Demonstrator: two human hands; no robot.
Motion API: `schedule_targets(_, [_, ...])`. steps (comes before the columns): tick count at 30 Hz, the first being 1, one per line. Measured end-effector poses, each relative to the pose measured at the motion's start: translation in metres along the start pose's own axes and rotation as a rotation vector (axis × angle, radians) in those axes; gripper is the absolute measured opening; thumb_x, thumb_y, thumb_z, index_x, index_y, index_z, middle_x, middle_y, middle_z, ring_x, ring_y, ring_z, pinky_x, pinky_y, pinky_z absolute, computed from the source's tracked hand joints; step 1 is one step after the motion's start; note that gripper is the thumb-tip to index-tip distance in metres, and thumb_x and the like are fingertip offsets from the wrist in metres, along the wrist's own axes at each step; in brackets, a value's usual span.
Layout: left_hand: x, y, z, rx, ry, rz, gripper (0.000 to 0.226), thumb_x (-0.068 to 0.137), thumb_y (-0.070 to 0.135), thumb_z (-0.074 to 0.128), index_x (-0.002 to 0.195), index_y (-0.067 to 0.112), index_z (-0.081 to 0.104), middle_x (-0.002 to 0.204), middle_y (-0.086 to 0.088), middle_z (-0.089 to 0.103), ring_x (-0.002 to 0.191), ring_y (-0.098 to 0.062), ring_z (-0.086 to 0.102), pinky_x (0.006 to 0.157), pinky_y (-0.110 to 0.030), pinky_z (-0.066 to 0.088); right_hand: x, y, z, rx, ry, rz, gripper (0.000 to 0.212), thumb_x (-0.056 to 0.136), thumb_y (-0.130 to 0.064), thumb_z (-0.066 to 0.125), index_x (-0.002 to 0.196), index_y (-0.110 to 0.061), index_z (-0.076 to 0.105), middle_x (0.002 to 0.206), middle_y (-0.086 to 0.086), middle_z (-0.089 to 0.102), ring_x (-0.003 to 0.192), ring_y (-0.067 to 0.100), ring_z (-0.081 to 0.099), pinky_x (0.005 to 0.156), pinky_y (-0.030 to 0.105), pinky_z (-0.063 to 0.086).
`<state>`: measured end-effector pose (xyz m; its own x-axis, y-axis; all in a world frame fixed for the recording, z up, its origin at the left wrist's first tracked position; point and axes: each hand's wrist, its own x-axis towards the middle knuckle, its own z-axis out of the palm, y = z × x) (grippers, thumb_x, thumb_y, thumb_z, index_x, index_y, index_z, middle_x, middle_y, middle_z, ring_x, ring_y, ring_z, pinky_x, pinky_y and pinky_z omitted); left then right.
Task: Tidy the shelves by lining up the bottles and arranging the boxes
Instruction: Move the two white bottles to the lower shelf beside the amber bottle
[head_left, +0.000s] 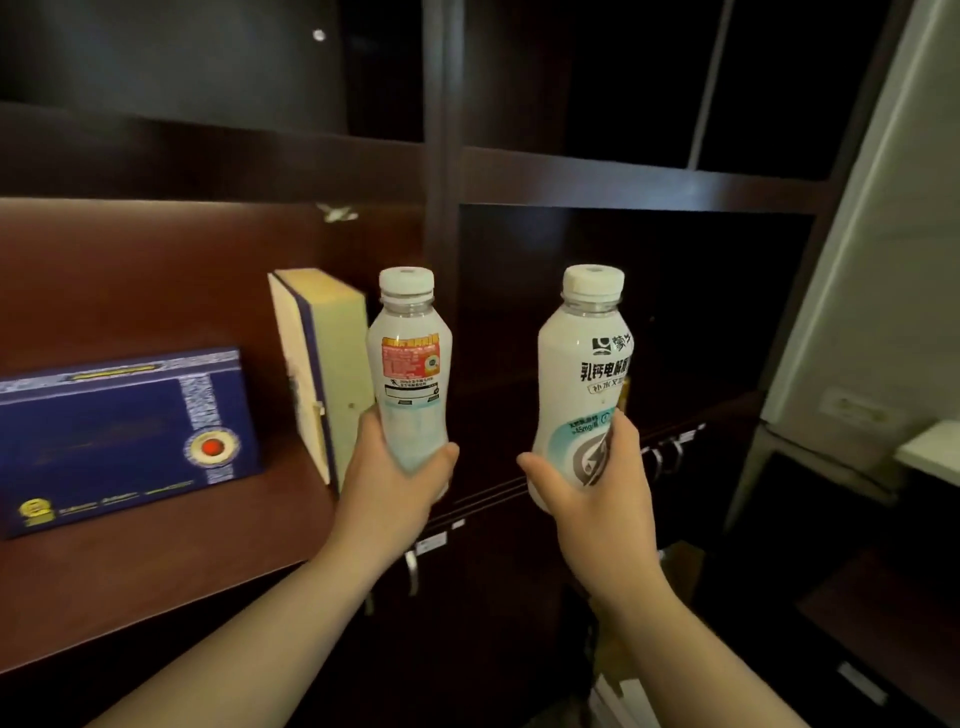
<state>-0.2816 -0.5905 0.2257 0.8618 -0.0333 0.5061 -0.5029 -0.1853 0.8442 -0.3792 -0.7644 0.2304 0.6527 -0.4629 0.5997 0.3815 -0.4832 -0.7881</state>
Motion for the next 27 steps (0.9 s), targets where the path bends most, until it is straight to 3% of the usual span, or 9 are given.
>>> schedule_targets(2, [0.006, 0.004, 0.028, -0.023, -0.034, 0.003, 0.051, 0.074, 0.032, 0.081, 0.113, 0.033, 0.048, 0.096, 0.011, 0.062, 0.081, 0.012, 0.06, 0.053, -0.005, 0.043, 0.011, 0.012, -0.016, -0.024, 0.024, 0.019, 0.067, 0.07, -0.052, 0.081, 0.117, -0.068, 0.037, 0.123, -0.019, 0.058, 0.116, 0.009, 0.056, 0.087, 0.033, 0.055])
schedule_targets(5, [0.02, 0.004, 0.068, -0.051, -0.084, 0.007, 0.053, 0.074, 0.036, 0.08, 0.114, 0.036, 0.046, 0.101, 0.01, 0.061, 0.086, 0.012, 0.058, 0.054, -0.005, 0.043, 0.031, 0.035, -0.032, -0.067, 0.065, 0.056, 0.077, 0.07, -0.05, 0.083, 0.134, -0.044, 0.04, 0.126, -0.015, 0.057, 0.117, 0.008, 0.056, 0.088, 0.031, 0.055])
schedule_targets(8, [0.042, -0.003, 0.106, -0.057, -0.128, 0.013, 0.057, 0.074, 0.039, 0.08, 0.117, 0.038, 0.043, 0.103, 0.013, 0.059, 0.088, 0.015, 0.055, 0.054, -0.003, 0.043, 0.057, 0.06, -0.041, -0.115, 0.098, 0.067, 0.079, 0.07, -0.048, 0.084, 0.136, -0.038, 0.041, 0.127, -0.014, 0.056, 0.117, 0.008, 0.057, 0.088, 0.031, 0.055])
schedule_targets(12, [0.082, -0.019, 0.157, -0.137, -0.193, 0.01, 0.057, 0.076, 0.033, 0.081, 0.118, 0.037, 0.042, 0.103, 0.009, 0.06, 0.09, 0.013, 0.058, 0.055, -0.005, 0.045, 0.098, 0.099, -0.044, -0.149, 0.121, 0.072, 0.072, 0.071, -0.048, 0.083, 0.128, -0.051, 0.039, 0.127, -0.016, 0.056, 0.116, 0.007, 0.056, 0.087, 0.032, 0.056])
schedule_targets(15, [0.115, -0.034, 0.189, -0.184, -0.218, 0.009, 0.052, 0.077, 0.031, 0.08, 0.11, 0.043, 0.043, 0.101, 0.009, 0.061, 0.09, 0.012, 0.06, 0.055, -0.006, 0.046, 0.128, 0.131, -0.042, -0.175, 0.149, 0.103, 0.077, 0.071, -0.051, 0.083, 0.135, -0.046, 0.039, 0.127, -0.019, 0.054, 0.119, 0.008, 0.055, 0.088, 0.035, 0.056])
schedule_targets(21, [0.164, -0.071, 0.244, -0.189, -0.248, -0.034, 0.06, 0.073, 0.058, 0.071, 0.122, 0.045, 0.038, 0.11, 0.017, 0.059, 0.098, 0.013, 0.056, 0.063, -0.005, 0.047, 0.182, 0.187, -0.039, -0.158, 0.193, 0.125, 0.07, 0.07, -0.059, 0.078, 0.129, -0.055, 0.04, 0.12, -0.03, 0.054, 0.114, -0.001, 0.055, 0.083, 0.027, 0.056])
schedule_targets(27, [0.185, -0.113, 0.298, -0.149, -0.238, -0.114, 0.046, 0.072, 0.06, 0.068, 0.105, 0.065, 0.037, 0.107, 0.028, 0.059, 0.1, 0.014, 0.056, 0.064, -0.005, 0.047, 0.226, 0.256, -0.034, -0.101, 0.117, 0.205, 0.068, 0.069, -0.057, 0.078, 0.126, -0.057, 0.041, 0.121, -0.021, 0.059, 0.112, 0.001, 0.059, 0.081, 0.026, 0.056])
